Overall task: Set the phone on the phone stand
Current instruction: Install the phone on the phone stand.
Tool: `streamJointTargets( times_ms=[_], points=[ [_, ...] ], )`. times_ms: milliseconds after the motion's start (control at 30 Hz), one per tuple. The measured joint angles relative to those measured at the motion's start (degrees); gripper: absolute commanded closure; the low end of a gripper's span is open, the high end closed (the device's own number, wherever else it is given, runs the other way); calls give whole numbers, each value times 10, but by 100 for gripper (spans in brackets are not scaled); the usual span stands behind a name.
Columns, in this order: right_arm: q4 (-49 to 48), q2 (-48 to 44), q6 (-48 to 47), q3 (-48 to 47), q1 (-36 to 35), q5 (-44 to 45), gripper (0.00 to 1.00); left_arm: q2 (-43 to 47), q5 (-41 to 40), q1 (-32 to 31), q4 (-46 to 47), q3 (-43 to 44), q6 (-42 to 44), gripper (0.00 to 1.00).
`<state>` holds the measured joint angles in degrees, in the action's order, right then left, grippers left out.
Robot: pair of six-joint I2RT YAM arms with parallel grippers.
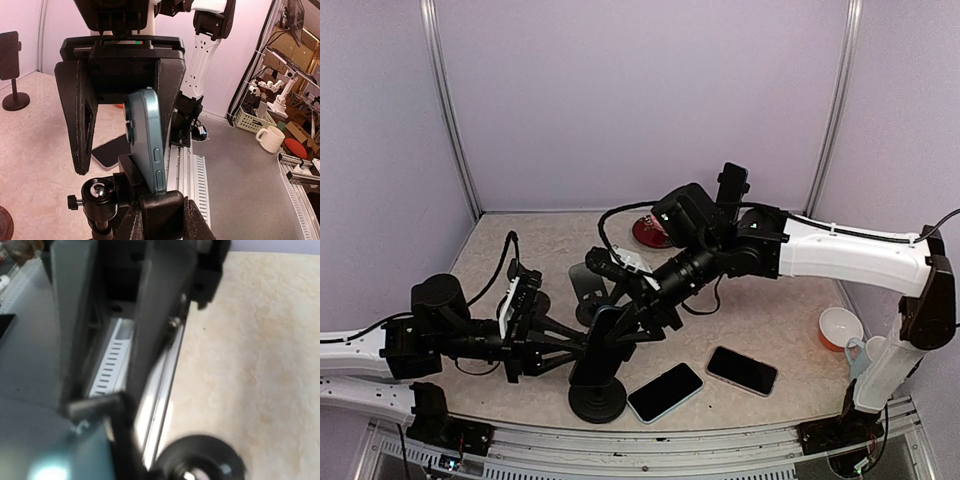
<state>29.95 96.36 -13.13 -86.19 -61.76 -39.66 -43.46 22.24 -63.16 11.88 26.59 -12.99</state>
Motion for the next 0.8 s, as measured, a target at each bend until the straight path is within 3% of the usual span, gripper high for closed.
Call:
streamJointTargets(
  times_ms=[167, 500, 800],
  points=[
    [-27, -71, 19, 71, 5, 33, 22, 10, 27, -7, 15, -8, 2, 100],
    [-155, -243, 30, 275, 49, 33, 22, 43, 65, -9, 38, -44, 4, 100],
    [-299, -195, 78, 369, 44, -2, 19, 46, 83, -9, 62, -60, 3, 100]
  ],
)
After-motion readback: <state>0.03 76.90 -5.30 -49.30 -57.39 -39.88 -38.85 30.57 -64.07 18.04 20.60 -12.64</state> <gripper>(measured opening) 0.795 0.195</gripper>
